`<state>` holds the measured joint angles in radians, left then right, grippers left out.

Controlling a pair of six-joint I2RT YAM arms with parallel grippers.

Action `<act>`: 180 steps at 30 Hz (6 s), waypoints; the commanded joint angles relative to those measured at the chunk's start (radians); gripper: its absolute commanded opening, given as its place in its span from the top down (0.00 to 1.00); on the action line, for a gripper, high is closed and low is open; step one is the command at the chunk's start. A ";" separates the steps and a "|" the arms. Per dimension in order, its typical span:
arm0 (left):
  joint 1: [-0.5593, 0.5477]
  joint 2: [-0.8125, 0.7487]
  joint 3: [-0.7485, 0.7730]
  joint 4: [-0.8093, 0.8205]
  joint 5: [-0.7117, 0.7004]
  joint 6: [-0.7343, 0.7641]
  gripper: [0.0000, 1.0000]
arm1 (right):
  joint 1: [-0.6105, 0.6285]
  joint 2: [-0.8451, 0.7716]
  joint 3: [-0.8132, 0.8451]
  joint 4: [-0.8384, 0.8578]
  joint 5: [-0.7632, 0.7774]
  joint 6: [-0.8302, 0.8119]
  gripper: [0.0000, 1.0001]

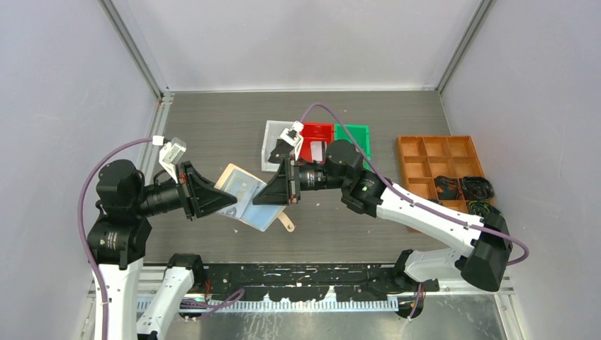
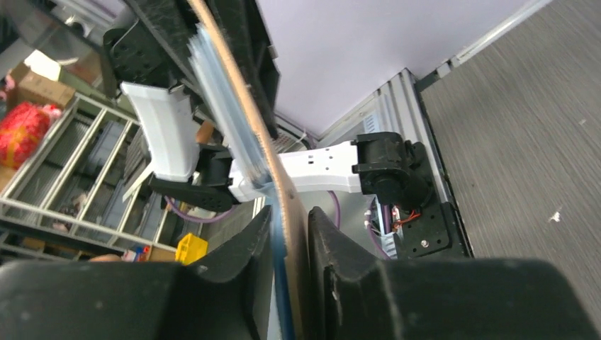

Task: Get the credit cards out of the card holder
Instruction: Remove the credit card from the card holder.

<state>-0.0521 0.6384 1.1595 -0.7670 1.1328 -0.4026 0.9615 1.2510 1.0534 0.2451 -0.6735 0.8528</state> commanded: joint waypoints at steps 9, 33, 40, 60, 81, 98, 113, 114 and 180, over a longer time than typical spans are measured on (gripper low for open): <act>-0.003 -0.043 -0.011 0.024 -0.039 0.040 0.80 | 0.005 0.011 0.019 0.026 0.161 0.035 0.99; -0.002 -0.023 0.026 -0.040 -0.082 0.056 0.65 | 0.000 -0.027 0.003 -0.004 0.122 0.040 0.99; -0.003 -0.057 0.013 0.001 -0.162 0.054 0.72 | -0.001 -0.026 0.009 0.008 0.097 0.046 0.99; -0.002 -0.055 -0.032 0.087 -0.068 -0.047 0.67 | 0.000 -0.019 0.039 0.023 0.037 0.048 0.99; -0.002 -0.107 -0.079 0.096 -0.102 -0.054 0.64 | -0.001 -0.018 0.046 0.043 0.020 0.068 0.99; -0.002 -0.082 -0.094 0.082 -0.072 -0.063 0.68 | 0.001 -0.035 0.030 0.087 -0.019 0.069 0.99; -0.002 -0.092 -0.048 0.104 -0.079 -0.073 1.00 | -0.071 -0.100 0.055 -0.215 0.052 -0.101 0.39; -0.001 -0.095 -0.044 0.094 -0.083 -0.055 1.00 | -0.098 -0.111 0.070 -0.300 0.078 -0.125 0.36; -0.002 -0.017 -0.142 0.209 0.170 -0.308 0.76 | 0.016 0.113 0.343 -0.324 -0.160 -0.227 0.99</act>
<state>-0.0521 0.6075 0.9939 -0.5598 1.2812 -0.7429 0.9569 1.3598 1.3331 -0.0284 -0.8062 0.6865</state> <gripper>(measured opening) 0.232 0.128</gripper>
